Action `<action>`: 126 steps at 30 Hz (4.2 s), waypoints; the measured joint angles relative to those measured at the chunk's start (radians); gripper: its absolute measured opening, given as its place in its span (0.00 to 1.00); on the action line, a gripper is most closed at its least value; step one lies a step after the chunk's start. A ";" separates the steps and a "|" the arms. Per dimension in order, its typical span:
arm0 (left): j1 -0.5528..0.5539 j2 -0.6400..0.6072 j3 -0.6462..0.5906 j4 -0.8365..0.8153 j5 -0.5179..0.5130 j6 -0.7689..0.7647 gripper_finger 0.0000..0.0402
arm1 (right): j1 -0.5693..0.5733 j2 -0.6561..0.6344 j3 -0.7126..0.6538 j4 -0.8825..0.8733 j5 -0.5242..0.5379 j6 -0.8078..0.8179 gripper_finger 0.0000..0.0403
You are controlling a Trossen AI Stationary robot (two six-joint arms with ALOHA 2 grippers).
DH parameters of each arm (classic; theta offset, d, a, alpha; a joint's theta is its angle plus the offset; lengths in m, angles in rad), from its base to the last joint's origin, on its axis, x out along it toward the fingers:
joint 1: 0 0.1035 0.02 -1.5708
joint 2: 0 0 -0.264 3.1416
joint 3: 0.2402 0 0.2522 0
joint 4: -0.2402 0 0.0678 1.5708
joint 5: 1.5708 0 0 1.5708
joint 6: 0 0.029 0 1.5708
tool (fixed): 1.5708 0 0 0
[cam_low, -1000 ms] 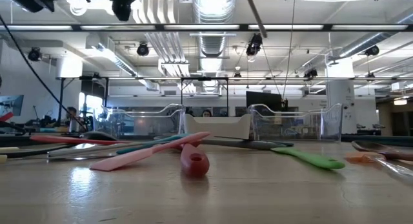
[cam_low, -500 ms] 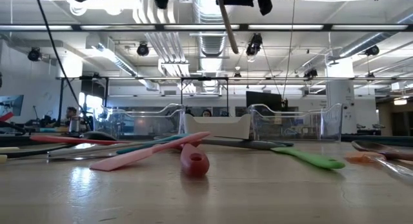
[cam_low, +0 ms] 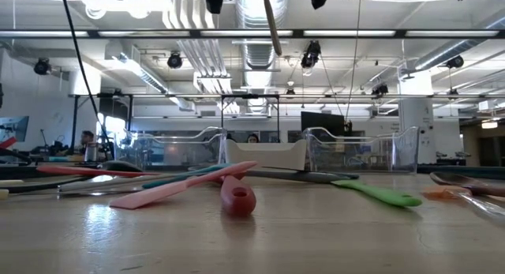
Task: Pick & Place Kitchen Items
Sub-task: Put the wooden cooking spoon into the left transparent bin
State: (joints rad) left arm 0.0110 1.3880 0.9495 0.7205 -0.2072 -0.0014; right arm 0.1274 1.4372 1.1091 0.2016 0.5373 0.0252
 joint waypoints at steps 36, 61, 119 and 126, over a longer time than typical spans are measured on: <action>0.089 -0.229 0.089 -0.570 0.059 0.131 0.19 | 0.027 -0.190 -0.004 -0.474 -0.025 0.252 0.59; 0.647 -0.003 0.420 -1.387 0.146 0.255 0.19 | 0.026 -0.207 -0.102 -0.721 0.069 0.439 0.54; 0.795 0.325 0.207 -1.174 0.187 0.285 0.56 | 0.025 -0.206 -0.109 -0.720 0.094 0.447 0.54; 0.794 0.227 0.207 -1.209 0.172 0.288 0.65 | 0.025 -0.206 -0.109 -0.720 0.094 0.447 0.54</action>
State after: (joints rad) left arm 0.8051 1.6155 1.1564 -0.4884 -0.0350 0.2870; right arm 0.1524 1.2316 1.0000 -0.5182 0.6315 0.4725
